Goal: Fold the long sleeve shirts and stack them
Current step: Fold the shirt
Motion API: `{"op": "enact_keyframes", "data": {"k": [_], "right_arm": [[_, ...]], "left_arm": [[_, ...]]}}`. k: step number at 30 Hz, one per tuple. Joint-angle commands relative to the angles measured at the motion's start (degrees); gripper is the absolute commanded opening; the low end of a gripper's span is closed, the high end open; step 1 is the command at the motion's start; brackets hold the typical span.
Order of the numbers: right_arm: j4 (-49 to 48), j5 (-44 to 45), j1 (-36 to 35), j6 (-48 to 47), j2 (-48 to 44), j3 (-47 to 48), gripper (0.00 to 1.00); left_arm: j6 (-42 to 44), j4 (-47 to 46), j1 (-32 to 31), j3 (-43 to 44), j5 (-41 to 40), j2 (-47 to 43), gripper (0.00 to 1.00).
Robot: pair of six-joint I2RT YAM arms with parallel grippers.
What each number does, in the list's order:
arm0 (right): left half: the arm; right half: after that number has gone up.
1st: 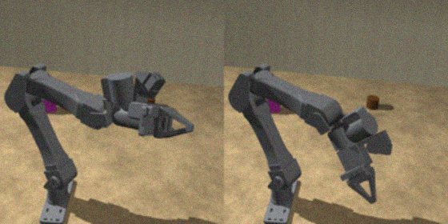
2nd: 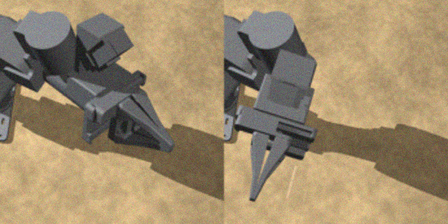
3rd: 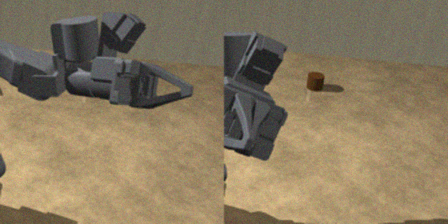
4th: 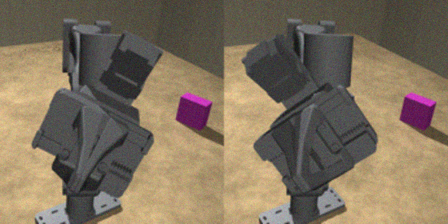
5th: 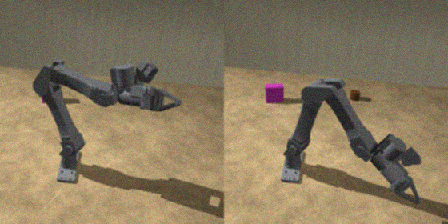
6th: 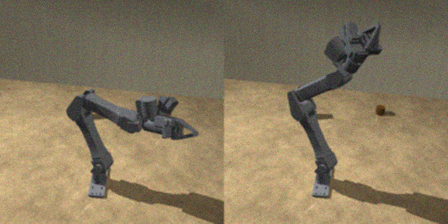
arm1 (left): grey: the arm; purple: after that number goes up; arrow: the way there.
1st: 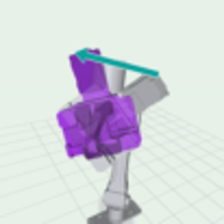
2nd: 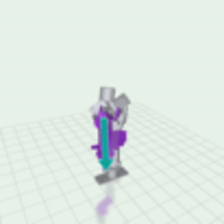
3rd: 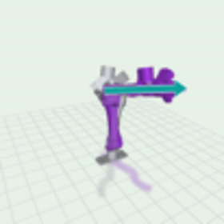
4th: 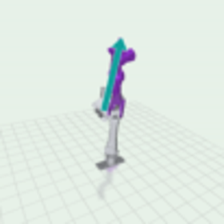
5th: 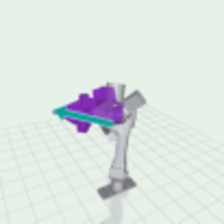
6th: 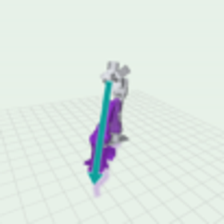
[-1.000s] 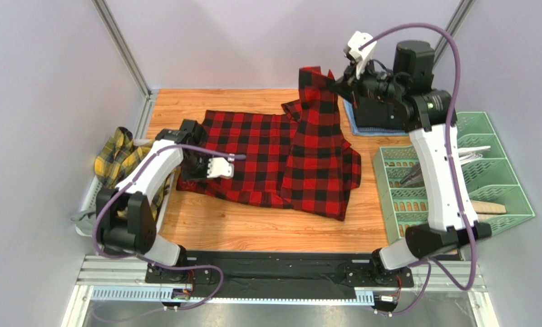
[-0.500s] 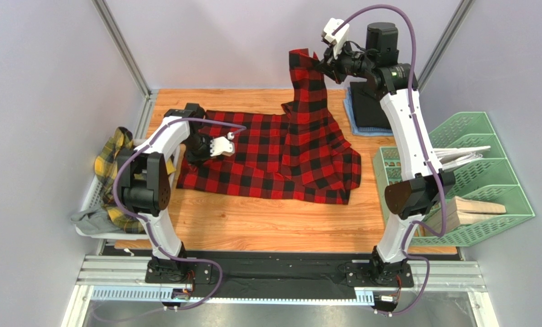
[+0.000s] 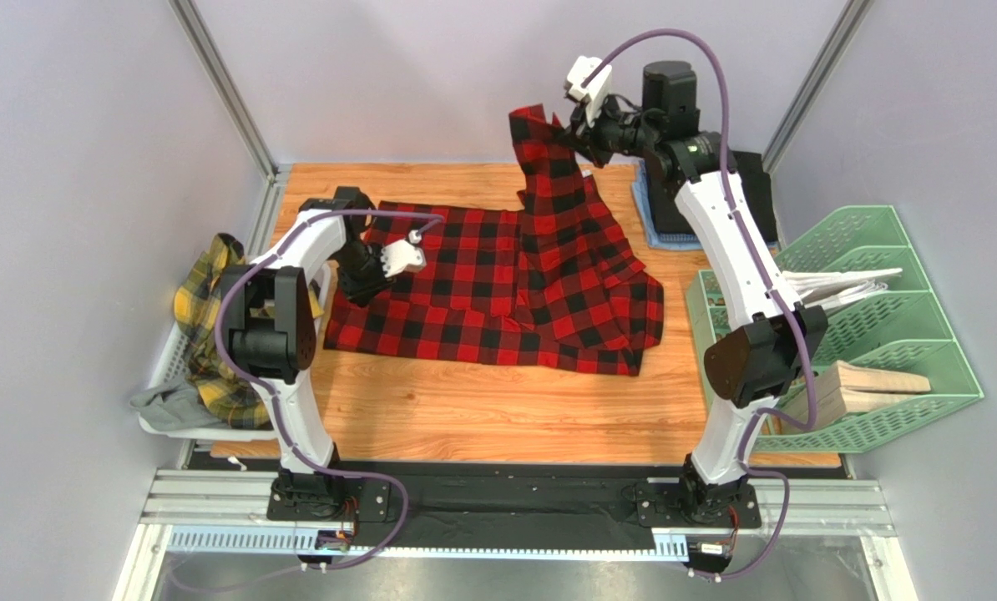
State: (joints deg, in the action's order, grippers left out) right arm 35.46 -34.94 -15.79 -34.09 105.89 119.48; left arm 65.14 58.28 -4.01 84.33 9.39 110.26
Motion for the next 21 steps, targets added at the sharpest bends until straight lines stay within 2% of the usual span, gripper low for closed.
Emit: {"op": "enact_keyframes", "data": {"k": [1,3,7,10,11,12,14,17,18,21], "right_arm": [[-2.9,3.5,-1.8,0.8,-5.9,-6.8,0.00],[-3.1,5.5,-2.4,2.5,-7.7,-8.7,0.00],[-1.3,9.9,-5.1,8.9,-8.8,-9.8,0.00],[0.4,11.1,-7.8,13.8,-8.6,-10.2,0.00],[0.0,11.6,-8.7,17.5,-8.6,-11.5,0.00],[-1.1,12.1,-9.7,19.3,-8.4,-12.2,0.00],[-2.4,13.0,-12.3,22.9,-7.3,-13.9,0.00],[-4.6,14.1,-15.8,29.4,-4.1,-14.5,0.00],[-5.5,14.2,-16.4,32.0,-3.2,-14.5,0.00],[-7.9,15.8,-18.6,36.0,0.7,-14.9,0.00]], "left_arm": [[-5.6,-0.4,1.6,5.1,2.8,0.0,0.45],[-6.6,1.8,2.7,7.8,5.5,-0.7,0.45],[-12.0,3.5,5.0,10.4,19.1,-5.1,0.46],[-18.8,2.0,5.0,10.5,25.4,-10.2,0.48],[-22.1,1.6,5.0,10.8,26.5,-12.0,0.54],[-23.7,1.6,5.0,11.2,27.7,-12.4,0.55],[-26.5,1.4,5.0,11.8,29.9,-13.7,0.55],[-35.5,-1.5,5.0,11.6,32.0,-15.2,0.56],[-40.7,-2.5,5.0,11.6,32.1,-15.7,0.56],[-48.9,-7.8,5.0,9.8,30.5,-18.1,0.56]]}}
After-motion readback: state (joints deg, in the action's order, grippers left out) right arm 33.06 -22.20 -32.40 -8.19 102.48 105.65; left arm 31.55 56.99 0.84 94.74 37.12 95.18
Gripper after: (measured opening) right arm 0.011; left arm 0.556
